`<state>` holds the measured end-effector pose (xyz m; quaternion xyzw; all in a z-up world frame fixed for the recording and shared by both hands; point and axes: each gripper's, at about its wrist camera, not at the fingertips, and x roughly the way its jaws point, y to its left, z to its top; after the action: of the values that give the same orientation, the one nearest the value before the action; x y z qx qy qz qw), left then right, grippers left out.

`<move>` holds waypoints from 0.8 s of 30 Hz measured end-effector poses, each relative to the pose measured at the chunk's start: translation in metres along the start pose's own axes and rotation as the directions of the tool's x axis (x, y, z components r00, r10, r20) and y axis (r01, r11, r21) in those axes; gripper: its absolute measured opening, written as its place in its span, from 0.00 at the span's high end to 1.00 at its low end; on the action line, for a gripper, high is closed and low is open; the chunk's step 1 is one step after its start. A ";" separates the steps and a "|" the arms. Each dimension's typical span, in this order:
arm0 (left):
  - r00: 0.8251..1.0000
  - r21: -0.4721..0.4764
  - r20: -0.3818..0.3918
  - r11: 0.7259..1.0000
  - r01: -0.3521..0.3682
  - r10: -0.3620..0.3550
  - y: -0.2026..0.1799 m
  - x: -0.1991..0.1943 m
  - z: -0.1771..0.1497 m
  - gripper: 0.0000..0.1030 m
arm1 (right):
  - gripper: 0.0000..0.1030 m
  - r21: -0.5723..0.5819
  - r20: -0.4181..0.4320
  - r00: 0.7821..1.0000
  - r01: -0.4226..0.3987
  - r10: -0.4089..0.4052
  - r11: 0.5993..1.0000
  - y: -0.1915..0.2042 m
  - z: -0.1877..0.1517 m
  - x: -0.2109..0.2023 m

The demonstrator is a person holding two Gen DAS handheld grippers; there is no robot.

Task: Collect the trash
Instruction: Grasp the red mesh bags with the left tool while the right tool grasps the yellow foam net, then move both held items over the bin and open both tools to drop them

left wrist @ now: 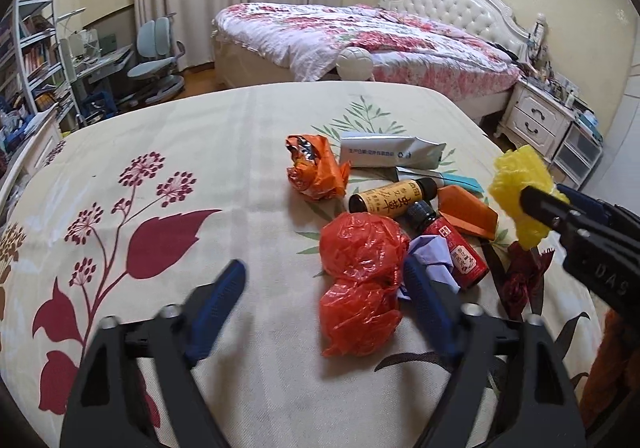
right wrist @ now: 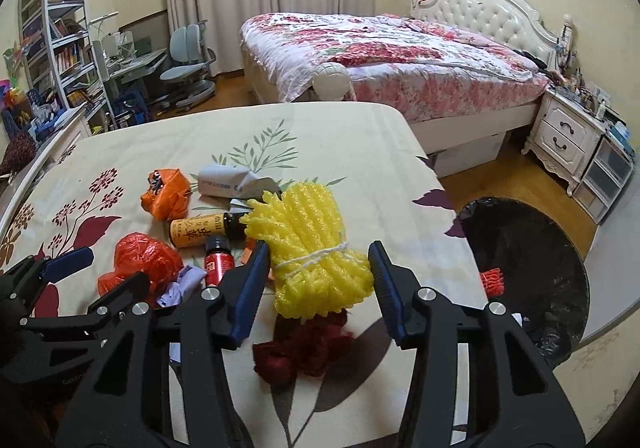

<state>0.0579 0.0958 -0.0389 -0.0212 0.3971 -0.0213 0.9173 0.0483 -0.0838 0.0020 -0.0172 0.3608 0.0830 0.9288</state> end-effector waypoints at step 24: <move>0.980 0.069 0.161 0.992 0.107 -0.116 -0.067 -0.045 0.017 0.63 | 0.52 0.114 0.088 0.974 0.199 -0.210 0.973 -0.102 -0.014 -0.041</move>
<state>0.0382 0.0315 0.0092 -0.0174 0.3174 -0.0828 0.9445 0.0263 -0.1915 0.0158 -0.0018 0.3142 -0.0314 0.9489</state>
